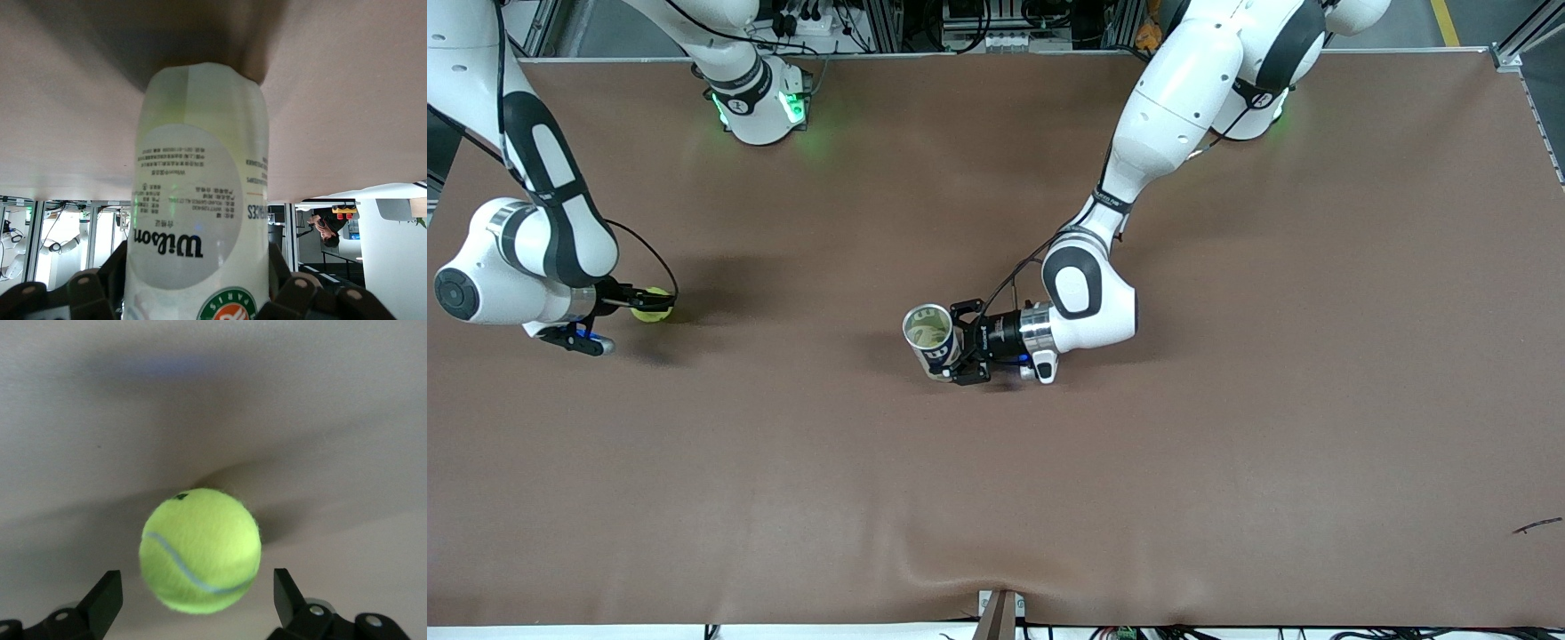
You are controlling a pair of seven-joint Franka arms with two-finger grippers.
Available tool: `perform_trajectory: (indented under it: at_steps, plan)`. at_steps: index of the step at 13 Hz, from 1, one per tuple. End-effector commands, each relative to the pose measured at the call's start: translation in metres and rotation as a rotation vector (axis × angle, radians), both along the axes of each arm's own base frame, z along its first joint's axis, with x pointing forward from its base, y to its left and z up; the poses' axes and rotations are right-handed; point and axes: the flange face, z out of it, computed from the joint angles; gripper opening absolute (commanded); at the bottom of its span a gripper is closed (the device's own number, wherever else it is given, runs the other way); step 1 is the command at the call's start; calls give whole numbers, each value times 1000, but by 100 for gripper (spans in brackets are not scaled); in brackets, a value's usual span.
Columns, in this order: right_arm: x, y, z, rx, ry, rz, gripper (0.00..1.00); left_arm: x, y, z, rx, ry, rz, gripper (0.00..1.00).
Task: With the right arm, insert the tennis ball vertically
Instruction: 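Grasp the second tennis ball with the right gripper and lift it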
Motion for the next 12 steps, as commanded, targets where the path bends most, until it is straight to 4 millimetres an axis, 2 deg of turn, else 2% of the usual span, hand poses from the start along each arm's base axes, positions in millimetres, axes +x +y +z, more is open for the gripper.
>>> perform_trajectory:
  at_steps: [1, 3, 4, 7, 8, 9, 11, 12]
  plan:
    - [-4, -13, -8, 10, -26, 13, 100, -1, -4, -1, -6, -12, 17, 83]
    - [4, -13, -1, 3, -43, 16, 72, -1, -4, -1, -5, -13, 16, 83]
    - [9, -14, 3, -1, -55, 17, 65, -1, -4, -1, -5, -13, 16, 83]
    - [16, -7, 16, -2, -59, 29, 61, -2, -4, -2, -4, -11, 16, 83]
    - [24, -1, 29, 0, -77, 45, 61, -2, -4, -2, -4, -11, 16, 83]
    - [42, 11, 56, -6, -129, 73, 61, -2, -4, -2, -4, -11, 16, 83]
    - [75, 53, 111, 15, -155, 97, 60, -2, -3, -3, 0, -11, 14, 83]
    - [93, 80, 138, 37, -144, 33, 60, -2, -3, -3, 0, -11, 14, 83]
